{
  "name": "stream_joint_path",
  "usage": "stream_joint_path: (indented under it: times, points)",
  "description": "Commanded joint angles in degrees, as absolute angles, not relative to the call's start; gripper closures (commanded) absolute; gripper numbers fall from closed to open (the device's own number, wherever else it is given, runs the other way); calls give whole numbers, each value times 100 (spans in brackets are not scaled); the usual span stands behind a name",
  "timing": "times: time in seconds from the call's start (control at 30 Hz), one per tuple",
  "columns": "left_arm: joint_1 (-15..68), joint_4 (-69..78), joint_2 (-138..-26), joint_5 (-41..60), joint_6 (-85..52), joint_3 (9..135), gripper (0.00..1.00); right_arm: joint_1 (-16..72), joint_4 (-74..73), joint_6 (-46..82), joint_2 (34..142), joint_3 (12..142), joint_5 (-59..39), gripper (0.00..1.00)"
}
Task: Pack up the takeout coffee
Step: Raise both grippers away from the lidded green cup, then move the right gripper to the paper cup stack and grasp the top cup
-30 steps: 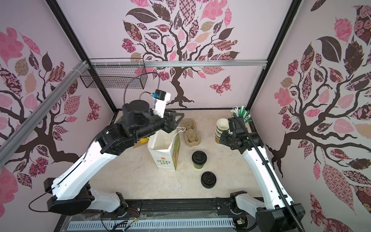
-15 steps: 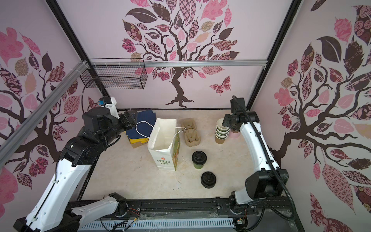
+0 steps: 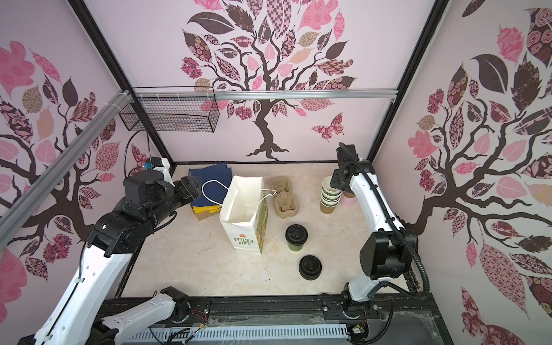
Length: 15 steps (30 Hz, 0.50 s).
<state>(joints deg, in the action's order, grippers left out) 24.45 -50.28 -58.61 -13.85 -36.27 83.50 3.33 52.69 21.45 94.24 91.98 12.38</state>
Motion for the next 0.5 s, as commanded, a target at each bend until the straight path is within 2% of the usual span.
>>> stream_joint_path:
  times: [0.0, 0.47]
  points:
    - [2421, -5062, -5819, -1363, -3657, 8220, 43, 322, 5160, 2292, 9562, 9166, 1187, 53]
    - [2426, -5095, -5827, -1345, -3724, 8217, 43, 281, 5034, 2426, 9581, 9123, 1107, 78]
